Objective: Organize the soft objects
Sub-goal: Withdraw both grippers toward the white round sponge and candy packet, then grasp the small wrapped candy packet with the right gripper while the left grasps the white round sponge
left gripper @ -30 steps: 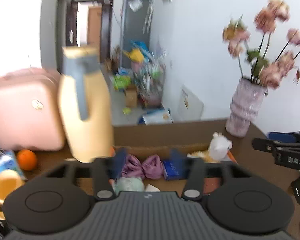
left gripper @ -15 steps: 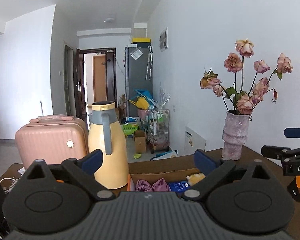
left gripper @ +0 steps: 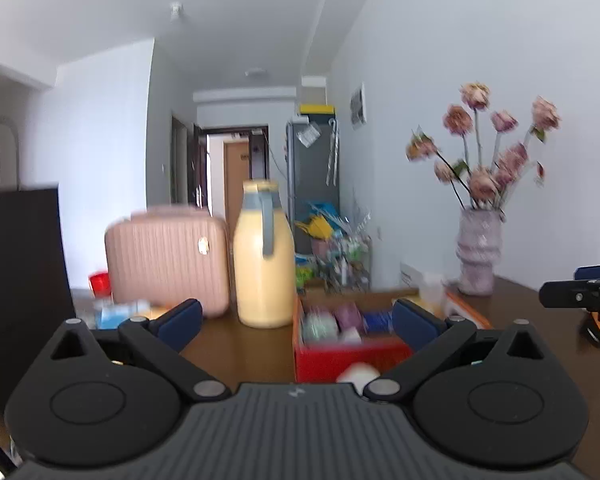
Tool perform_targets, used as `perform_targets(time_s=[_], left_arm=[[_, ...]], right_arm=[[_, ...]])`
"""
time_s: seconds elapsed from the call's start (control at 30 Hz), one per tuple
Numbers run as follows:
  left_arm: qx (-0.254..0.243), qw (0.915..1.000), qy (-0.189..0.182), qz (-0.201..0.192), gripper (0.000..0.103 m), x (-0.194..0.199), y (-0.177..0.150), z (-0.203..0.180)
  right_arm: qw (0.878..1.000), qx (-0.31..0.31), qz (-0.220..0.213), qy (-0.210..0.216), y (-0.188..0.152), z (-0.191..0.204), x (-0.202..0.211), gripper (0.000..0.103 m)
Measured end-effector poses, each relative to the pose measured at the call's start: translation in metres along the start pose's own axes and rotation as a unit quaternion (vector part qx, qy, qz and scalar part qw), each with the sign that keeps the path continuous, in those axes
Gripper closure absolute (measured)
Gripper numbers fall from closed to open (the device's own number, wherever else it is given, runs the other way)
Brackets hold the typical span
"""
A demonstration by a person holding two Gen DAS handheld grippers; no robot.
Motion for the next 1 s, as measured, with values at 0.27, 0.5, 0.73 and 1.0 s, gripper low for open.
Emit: perform_targets(time_s=[0.27, 0.5, 0.73, 1.0], left_arm=[[0.038, 0.9949, -0.003, 0.094, 0.0, 0.061, -0.1, 0.007], [0.016, 0.9936, 0.014, 0.111, 0.0, 0.04, -0.106, 0.006], [0.004, 0.9897, 0.0, 0.143, 0.0, 0.001, -0.124, -0.015], [0.068, 0.9794, -0.058, 0.181, 0.0, -0.07, -0.126, -0.032]], right_arm=[[0.999, -0.003, 0.046, 0.027, -0.104, 0.03, 0.044, 0.015], [0.998, -0.013, 0.057, 0.014, -0.118, 0.021, 0.039, 0.015], [0.995, -0.047, 0.084, -0.006, -0.13, -0.011, 0.007, 0.016], [0.994, -0.068, 0.087, 0.003, -0.114, -0.026, -0.051, 0.022]])
Point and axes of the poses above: each gripper's, at about its wrist camera, not at the fingertips, and x roughly against the way its jaws point, z to its left, y to its top, the point moved 10 cm from there along -x, roughly the way its jaws point, and after that the axes turned 1 degree about y, right-handed, at the moved point
